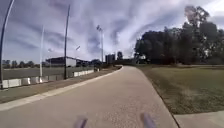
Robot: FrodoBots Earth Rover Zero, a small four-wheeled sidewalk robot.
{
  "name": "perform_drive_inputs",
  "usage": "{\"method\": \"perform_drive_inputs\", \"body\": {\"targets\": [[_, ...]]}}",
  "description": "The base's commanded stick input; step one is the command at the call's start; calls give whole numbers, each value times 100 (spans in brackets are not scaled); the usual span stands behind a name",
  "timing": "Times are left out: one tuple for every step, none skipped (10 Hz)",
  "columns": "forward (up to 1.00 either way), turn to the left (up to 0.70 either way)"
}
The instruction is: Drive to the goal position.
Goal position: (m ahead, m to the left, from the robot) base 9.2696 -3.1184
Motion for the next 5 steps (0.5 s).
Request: {"method": "perform_drive_inputs", "body": {"targets": [[0,0],[0,-5],[0,-15],[0,-25],[0,-50]]}}
